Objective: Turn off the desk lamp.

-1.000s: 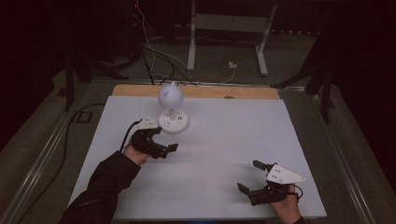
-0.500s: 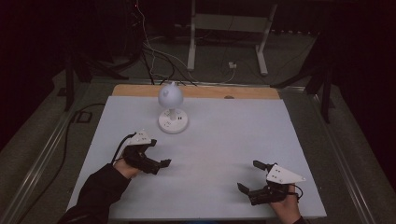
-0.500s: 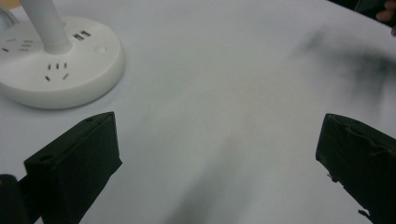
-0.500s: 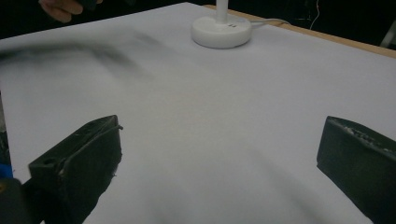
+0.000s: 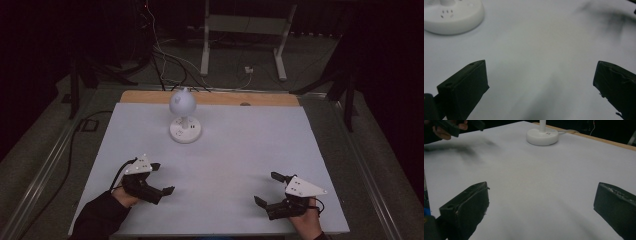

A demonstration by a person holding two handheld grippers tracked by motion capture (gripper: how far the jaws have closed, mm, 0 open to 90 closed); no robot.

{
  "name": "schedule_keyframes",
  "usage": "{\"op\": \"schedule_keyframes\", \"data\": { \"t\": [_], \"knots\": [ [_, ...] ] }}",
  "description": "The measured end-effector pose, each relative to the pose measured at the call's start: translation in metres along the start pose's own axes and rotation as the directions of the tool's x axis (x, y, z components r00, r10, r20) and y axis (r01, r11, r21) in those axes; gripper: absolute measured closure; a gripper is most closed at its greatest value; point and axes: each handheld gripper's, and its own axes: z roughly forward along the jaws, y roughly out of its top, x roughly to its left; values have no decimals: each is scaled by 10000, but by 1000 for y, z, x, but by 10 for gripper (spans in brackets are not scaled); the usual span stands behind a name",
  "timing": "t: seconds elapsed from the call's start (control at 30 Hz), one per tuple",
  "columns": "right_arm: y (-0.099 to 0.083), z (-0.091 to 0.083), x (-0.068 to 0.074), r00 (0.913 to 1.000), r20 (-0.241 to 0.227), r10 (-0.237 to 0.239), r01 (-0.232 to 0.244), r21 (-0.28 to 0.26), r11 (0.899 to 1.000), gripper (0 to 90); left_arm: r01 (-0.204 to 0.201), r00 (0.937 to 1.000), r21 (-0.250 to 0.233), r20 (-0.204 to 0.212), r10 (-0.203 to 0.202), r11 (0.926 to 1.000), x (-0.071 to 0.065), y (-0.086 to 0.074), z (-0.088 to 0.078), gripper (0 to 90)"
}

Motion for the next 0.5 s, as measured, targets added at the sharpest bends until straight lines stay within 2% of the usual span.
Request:
{"op": "schedule_keyframes", "data": {
  "t": [0.1, 0.2, 0.27, 0.43, 0.5],
  "knots": [
    [0, 0, 0, 10000, 4, -11, 11, 2, 10000, 0, -41, 10000, 62, 75, 40, 10000, -2, -8, -2, 3],
    [0, 0, 0, 10000, -33, 50, -50, -4, 10000, 0, -365, 9992, -4, 182, 366, 9993, -5, -17, -6, 3],
    [0, 0, -1, 10000, -26, 69, -69, -12, 10000, 0, -407, 9988, 35, 273, 406, 9992, -7, -21, -8, 3],
    [0, 0, -1, 10000, -48, 45, -45, -13, 10000, 0, -571, 9982, 216, 204, 567, 9981, -9, -30, -12, 3],
    [0, 0, 0, 10000, -48, 18, -18, -6, 10000, 0, -438, 9988, 74, 200, 436, 9990, -8, -30, -13, 3]
  ]
}}
